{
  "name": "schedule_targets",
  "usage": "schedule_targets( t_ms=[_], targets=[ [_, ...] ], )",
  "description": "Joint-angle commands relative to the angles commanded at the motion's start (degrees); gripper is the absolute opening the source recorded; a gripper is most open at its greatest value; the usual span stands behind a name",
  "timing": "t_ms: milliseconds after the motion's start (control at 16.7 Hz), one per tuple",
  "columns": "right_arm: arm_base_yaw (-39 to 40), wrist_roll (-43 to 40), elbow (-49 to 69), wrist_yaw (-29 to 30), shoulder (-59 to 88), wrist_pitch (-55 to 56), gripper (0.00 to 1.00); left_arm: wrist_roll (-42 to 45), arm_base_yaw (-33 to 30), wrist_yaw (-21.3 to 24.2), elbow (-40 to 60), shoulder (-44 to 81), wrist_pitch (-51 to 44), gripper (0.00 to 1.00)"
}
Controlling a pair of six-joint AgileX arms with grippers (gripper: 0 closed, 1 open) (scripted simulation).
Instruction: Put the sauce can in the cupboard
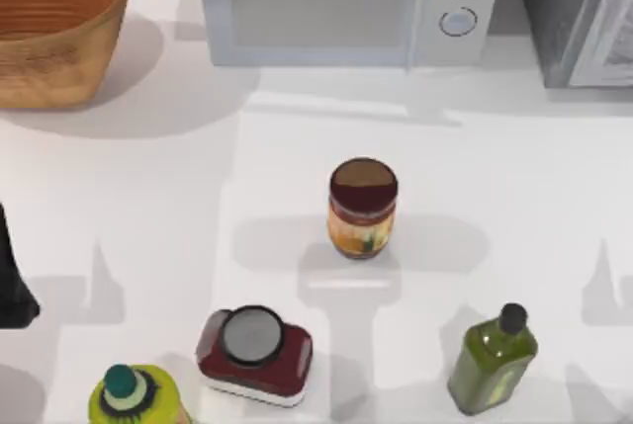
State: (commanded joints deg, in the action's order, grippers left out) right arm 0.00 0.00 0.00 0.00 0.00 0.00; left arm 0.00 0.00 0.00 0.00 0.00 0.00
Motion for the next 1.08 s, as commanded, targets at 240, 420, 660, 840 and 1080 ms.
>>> schedule_targets(
  t_ms=[240, 420, 660, 840, 1080],
  targets=[
    [0.01, 0.10, 0.64, -0.71, 1.54, 1.05, 1.00, 0.00, 0.00, 0.00, 0.00, 0.00, 0.00, 1.00],
    [0.18, 0.45, 3.35, -3.87, 8.25, 5.53, 1.00, 0.00, 0.00, 0.00, 0.00, 0.00, 0.00, 1.00],
    [0.79, 1.12, 9.44, -11.25, 23.58, 15.64, 1.00, 0.00, 0.00, 0.00, 0.00, 0.00, 0.00, 1.00],
    [1.49, 1.75, 15.22, -18.38, 38.17, 25.25, 1.00, 0.00, 0.00, 0.00, 0.00, 0.00, 0.00, 1.00],
    [2.87, 2.60, 23.64, -29.23, 59.73, 39.30, 1.00, 0.00, 0.00, 0.00, 0.00, 0.00, 0.00, 1.00]
  ],
)
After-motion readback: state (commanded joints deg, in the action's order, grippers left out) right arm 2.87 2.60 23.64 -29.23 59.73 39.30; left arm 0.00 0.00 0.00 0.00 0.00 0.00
